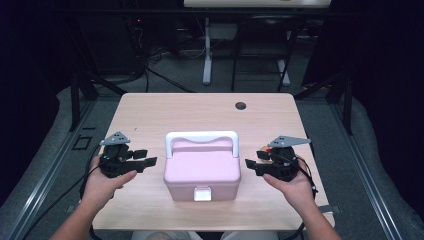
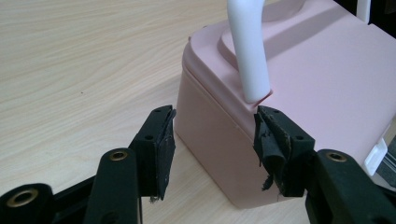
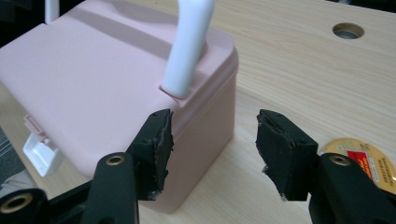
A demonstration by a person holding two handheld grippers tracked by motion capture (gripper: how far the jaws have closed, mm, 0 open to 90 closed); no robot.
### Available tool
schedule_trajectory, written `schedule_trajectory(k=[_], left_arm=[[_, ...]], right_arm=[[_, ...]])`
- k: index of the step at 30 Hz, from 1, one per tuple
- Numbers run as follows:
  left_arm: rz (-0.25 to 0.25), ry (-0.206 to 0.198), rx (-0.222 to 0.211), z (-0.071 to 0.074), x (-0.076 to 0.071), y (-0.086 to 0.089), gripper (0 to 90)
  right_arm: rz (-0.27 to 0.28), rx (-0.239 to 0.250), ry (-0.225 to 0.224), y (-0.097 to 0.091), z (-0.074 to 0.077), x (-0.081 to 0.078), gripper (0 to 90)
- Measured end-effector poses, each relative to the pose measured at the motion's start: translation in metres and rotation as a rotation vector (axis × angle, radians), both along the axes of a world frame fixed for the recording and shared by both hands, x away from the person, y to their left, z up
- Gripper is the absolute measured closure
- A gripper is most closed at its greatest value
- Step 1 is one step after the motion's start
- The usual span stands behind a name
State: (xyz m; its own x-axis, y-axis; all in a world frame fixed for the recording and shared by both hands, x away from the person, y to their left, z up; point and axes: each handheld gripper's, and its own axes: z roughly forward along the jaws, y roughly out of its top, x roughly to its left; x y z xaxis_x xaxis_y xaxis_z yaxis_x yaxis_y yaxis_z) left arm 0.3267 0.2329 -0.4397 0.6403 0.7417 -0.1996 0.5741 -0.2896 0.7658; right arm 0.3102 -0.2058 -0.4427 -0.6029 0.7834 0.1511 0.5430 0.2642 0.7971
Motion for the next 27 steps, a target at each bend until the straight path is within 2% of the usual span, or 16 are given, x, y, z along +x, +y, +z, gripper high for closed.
schedule_trajectory(k=[14, 22, 27], left_arm=[[-0.050, -0.011, -0.017, 0.011, 0.008, -0.023, 45.4], [-0.058, -0.004, -0.011, 0.007, 0.018, -0.037, 45.8], [-0.062, -0.006, 0.009, 0.003, 0.021, -0.043, 52.4]], right_arm=[[0.049, 0.038, -0.006, 0.019, 0.009, 0.008, 44.8], [0.057, 0.032, -0.009, 0.031, 0.005, 0.017, 44.7], [0.053, 0.035, -0.004, 0.033, 0.001, 0.022, 48.0]])
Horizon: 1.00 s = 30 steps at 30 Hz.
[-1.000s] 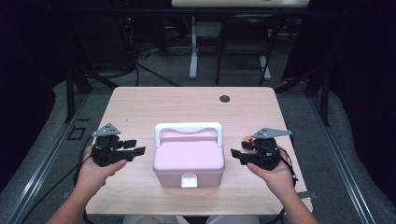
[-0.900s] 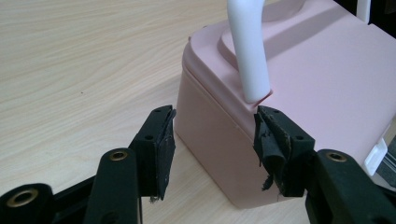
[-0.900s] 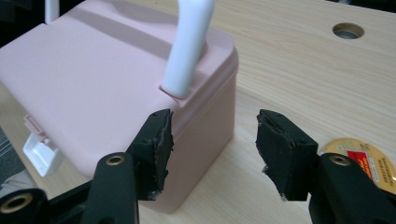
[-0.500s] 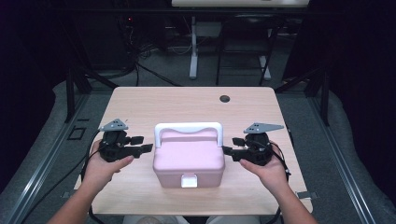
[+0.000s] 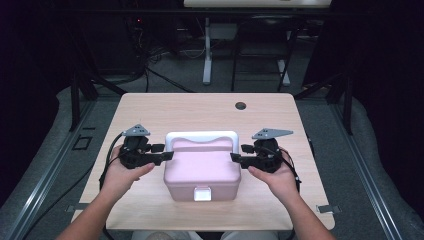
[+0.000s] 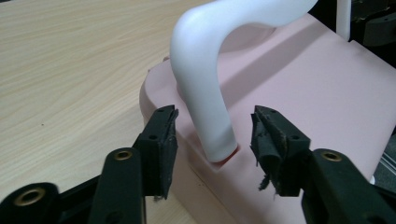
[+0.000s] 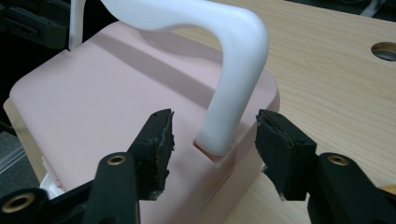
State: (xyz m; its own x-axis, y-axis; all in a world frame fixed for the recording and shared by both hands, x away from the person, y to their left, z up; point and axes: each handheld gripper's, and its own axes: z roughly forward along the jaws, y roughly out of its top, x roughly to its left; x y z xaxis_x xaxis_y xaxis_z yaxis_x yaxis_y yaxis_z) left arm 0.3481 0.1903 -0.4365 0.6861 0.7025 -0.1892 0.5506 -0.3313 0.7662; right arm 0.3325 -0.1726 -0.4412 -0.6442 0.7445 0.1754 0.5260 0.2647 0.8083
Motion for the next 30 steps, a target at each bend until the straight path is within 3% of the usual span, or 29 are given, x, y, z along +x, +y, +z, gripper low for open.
schedule_trajectory(k=[11, 18, 23, 30], left_arm=[[0.005, -0.022, 0.010, -0.0025, 0.0006, -0.0038, 63.7], [-0.007, -0.023, 0.011, -0.0020, -0.0008, -0.0035, 66.8], [-0.010, -0.044, 0.021, -0.0021, -0.0040, -0.0049, 68.8], [-0.021, -0.043, 0.020, -0.0022, -0.0049, -0.0040, 71.0]], right_arm=[[0.005, -0.017, -0.027, 0.0066, -0.0039, 0.0027, 58.7], [-0.005, -0.018, -0.042, 0.0055, -0.0042, 0.0009, 66.7], [-0.005, -0.029, -0.055, 0.0064, -0.0041, -0.0022, 69.4], [0.000, -0.024, -0.064, 0.0052, -0.0048, -0.0049, 72.2]])
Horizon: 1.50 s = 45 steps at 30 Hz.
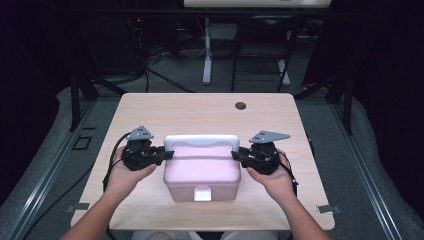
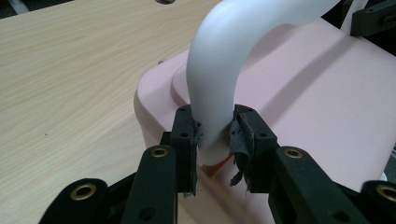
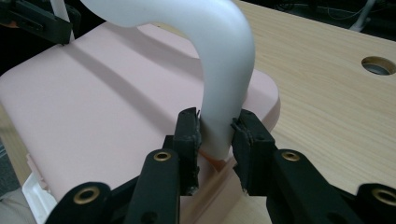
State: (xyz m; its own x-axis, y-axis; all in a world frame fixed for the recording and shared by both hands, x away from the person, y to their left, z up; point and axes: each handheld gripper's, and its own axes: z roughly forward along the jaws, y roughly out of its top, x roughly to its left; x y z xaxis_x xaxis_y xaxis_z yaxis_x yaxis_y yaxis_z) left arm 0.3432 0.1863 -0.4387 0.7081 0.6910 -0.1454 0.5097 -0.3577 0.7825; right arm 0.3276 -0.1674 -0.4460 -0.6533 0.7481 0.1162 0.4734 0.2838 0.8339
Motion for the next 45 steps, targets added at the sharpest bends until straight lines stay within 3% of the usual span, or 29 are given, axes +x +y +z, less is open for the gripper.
schedule_trajectory(k=[4, 9, 21, 31, 42, 45], left_arm=[[-0.001, 0.009, -0.013, 0.001, -0.002, 0.001, 73.2], [0.004, -0.016, 0.008, 0.001, -0.005, 0.000, 73.5], [-0.005, 0.001, 0.013, 0.006, -0.006, 0.002, 73.6], [-0.001, 0.004, -0.016, 0.017, -0.009, 0.009, 73.7], [0.002, 0.021, -0.063, 0.024, 0.005, 0.013, 73.4], [0.002, 0.004, -0.068, 0.024, 0.005, 0.014, 72.5]], right_arm=[[0.000, 0.015, 0.000, -0.001, -0.001, -0.002, 73.2], [-0.002, 0.006, -0.009, 0.000, -0.001, -0.004, 73.3], [0.002, 0.009, -0.001, 0.001, 0.002, -0.005, 73.4], [0.021, 0.040, -0.006, 0.003, 0.013, -0.010, 73.6], [0.009, 0.107, 0.030, 0.000, 0.021, 0.000, 73.8], [0.007, 0.111, 0.035, -0.001, 0.022, 0.001, 73.9]])
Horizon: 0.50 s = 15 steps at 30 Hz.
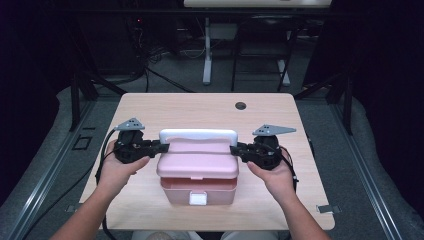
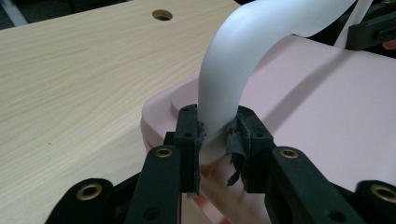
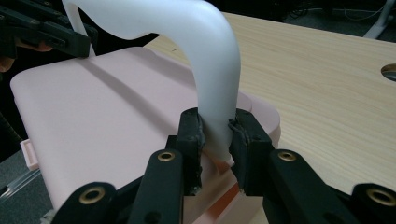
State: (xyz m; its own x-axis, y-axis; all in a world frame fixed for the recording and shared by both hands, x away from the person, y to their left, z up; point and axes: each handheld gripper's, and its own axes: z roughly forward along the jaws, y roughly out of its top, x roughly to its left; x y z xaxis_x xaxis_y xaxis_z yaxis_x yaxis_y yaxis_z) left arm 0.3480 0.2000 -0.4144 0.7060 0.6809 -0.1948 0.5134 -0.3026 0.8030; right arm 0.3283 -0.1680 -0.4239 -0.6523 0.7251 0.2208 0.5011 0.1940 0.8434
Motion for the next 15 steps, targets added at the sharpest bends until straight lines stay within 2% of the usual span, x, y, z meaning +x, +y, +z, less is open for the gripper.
schedule_trajectory(k=[2, 7, 10, 15], left_arm=[[0.001, -0.005, -0.018, 0.002, -0.002, 0.002, 68.8], [0.015, -0.024, -0.016, 0.011, -0.011, 0.012, 68.7], [0.023, -0.037, -0.003, 0.015, -0.019, 0.021, 72.9], [0.024, -0.020, 0.030, 0.009, -0.031, 0.032, 80.0]], right_arm=[[-0.004, 0.009, -0.001, 0.000, 0.001, 0.001, 73.9], [-0.005, 0.024, 0.015, -0.001, 0.004, 0.004, 74.0], [-0.007, 0.022, 0.020, -0.001, 0.007, 0.006, 74.0], [-0.011, 0.031, 0.029, -0.001, 0.010, 0.009, 73.9]])
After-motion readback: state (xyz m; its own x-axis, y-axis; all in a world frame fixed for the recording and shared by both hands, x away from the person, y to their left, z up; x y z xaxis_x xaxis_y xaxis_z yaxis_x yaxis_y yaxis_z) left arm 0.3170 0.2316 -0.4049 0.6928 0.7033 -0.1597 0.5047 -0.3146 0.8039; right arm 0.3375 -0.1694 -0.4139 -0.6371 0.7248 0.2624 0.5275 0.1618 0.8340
